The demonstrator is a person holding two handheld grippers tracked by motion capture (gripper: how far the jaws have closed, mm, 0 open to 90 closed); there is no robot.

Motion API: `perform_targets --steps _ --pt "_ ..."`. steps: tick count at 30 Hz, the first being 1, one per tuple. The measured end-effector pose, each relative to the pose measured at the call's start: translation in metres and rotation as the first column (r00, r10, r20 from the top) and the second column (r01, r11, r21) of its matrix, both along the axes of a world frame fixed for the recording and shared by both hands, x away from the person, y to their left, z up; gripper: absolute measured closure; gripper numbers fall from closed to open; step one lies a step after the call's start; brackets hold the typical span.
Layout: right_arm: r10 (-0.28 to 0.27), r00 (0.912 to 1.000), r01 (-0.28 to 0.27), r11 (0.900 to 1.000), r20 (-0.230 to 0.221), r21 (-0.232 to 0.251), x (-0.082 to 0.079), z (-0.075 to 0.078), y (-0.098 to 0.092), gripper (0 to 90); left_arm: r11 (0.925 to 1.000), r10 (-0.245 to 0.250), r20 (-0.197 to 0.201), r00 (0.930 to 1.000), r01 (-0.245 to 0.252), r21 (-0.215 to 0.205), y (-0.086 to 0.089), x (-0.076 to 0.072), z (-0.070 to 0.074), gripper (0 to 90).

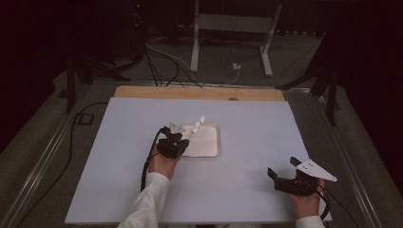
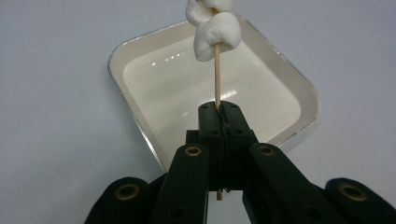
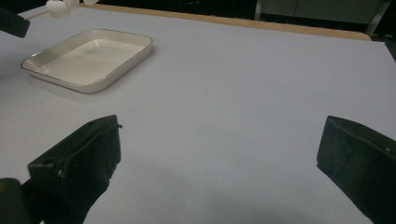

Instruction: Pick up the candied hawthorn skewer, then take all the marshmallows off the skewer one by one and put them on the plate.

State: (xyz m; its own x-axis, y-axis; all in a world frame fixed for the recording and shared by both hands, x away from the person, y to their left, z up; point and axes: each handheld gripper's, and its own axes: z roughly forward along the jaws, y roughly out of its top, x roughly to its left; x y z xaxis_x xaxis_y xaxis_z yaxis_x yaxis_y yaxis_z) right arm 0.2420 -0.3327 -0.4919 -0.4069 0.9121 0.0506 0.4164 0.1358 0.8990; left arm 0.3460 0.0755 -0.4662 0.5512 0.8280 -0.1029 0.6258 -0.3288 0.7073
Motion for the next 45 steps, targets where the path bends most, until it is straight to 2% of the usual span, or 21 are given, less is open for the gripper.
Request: perform_targets --steps 6,10,13,15,17,19,23,25,26,28,29,30,32,33,34,35,36,37,41,42,45 --pt "0.004 1.0 -0.004 1.0 -0.003 0.025 0.001 0.001 0.001 0.0 0.9999 -0.01 0.034 0.9994 0.01 -0.009 0.004 -0.009 0.0 90.0" --pt "0.023 0.9997 -0.021 0.993 -0.01 0.115 0.008 0.008 0.005 0.0 0.9998 -0.022 0.053 0.9983 0.022 -0.003 0.007 -0.015 0.002 90.0" --pt "0.045 0.999 -0.045 0.988 0.003 0.145 0.018 0.017 0.011 0.0 0.9993 -0.036 0.068 0.997 0.037 -0.001 0.007 -0.019 0.004 90.0" --pt "0.053 0.9986 -0.053 0.987 0.007 0.15 0.023 0.021 0.014 0.0 0.9986 -0.053 0.073 0.9959 0.053 0.007 0.005 -0.021 0.005 90.0" --pt "0.071 0.9972 -0.073 0.99 0.021 0.121 0.038 0.031 0.027 0.0 0.9973 -0.073 0.082 0.994 0.073 0.006 0.002 -0.025 0.005 90.0" --pt "0.081 0.9964 -0.083 0.989 0.023 0.119 0.043 0.034 0.031 0.0 0.9968 -0.08 0.085 0.9932 0.08 0.006 0.002 -0.026 0.004 90.0" --pt "0.127 0.9917 -0.128 0.981 0.02 0.142 0.061 0.042 0.05 0.0 0.9949 -0.101 0.097 0.9901 0.101 0.0 -0.001 -0.031 0.004 90.0" --pt "0.176 0.9842 -0.176 0.972 0.012 0.153 0.071 0.049 0.064 0.6 0.9938 -0.11 0.105 0.9883 0.111 -0.005 -0.002 -0.034 0.005 90.0" --pt "0.176 0.9842 -0.176 0.972 0.012 0.153 0.071 0.049 0.064 0.6 0.9926 -0.12 0.109 0.9867 0.121 -0.005 -0.002 -0.035 0.005 90.0" --pt "0.205 0.9788 -0.204 0.967 0.008 0.155 0.077 0.053 0.073 0.7 0.9911 -0.132 0.121 0.984 0.133 -0.005 -0.003 -0.038 0.005 90.0" --pt "0.232 0.9727 -0.229 0.96 0.001 0.163 0.082 0.058 0.082 0.7 0.9903 -0.137 0.125 0.9827 0.139 -0.01 -0.003 -0.039 0.005 90.0" --pt "0.232 0.9727 -0.229 0.96 0.001 0.163 0.082 0.058 0.082 0.7 0.9891 -0.144 0.13 0.981 0.147 -0.011 -0.003 -0.04 0.005 90.0" --pt "0.258 0.9659 -0.25 0.949 -0.018 0.19 0.088 0.061 0.091 0.7 0.987 -0.157 0.138 0.978 0.16 -0.012 -0.003 -0.042 0.006 90.0" --pt "0.28 0.9592 -0.268 0.942 -0.037 0.203 0.094 0.063 0.098 0.7 0.9857 -0.165 0.142 0.9761 0.168 -0.012 -0.003 -0.043 0.006 90.0" --pt "0.28 0.9592 -0.268 0.942 -0.037 0.203 0.094 0.063 0.098 0.7 0.9848 -0.17 0.147 0.9745 0.173 -0.013 -0.004 -0.044 0.007 90.0" --pt "0.289 0.956 -0.274 0.938 -0.048 0.212 0.096 0.063 0.102 0.7 0.9835 -0.176 0.152 0.9726 0.18 -0.015 -0.004 -0.045 0.007 90.0" --pt "0.308 0.9485 -0.286 0.932 -0.073 0.224 0.101 0.064 0.109 4.0 0.9828 -0.179 0.157 0.9712 0.184 -0.015 -0.004 -0.046 0.008 90.0" --pt "0.308 0.9485 -0.286 0.932 -0.073 0.224 0.101 0.064 0.109 4.0 0.9821 -0.183 0.16 0.97 0.188 -0.017 -0.004 -0.047 0.008 90.0" --pt "0.343 0.9297 -0.288 0.904 -0.134 0.315 0.111 0.059 0.117 12.0 0.9784 -0.199 0.177 0.9639 0.206 -0.021 -0.005 -0.05 0.01 90.0" --pt "0.343 0.9297 -0.288 0.904 -0.134 0.315 0.111 0.059 0.117 12.0 0.9774 -0.203 0.182 0.9621 0.21 -0.023 -0.005 -0.051 0.01 90.0" --pt "0.365 0.9191 -0.289 0.882 -0.149 0.373 0.115 0.057 0.121 22.0 0.9729 -0.221 0.196 0.9554 0.23 -0.025 -0.005 -0.054 0.011 90.0"
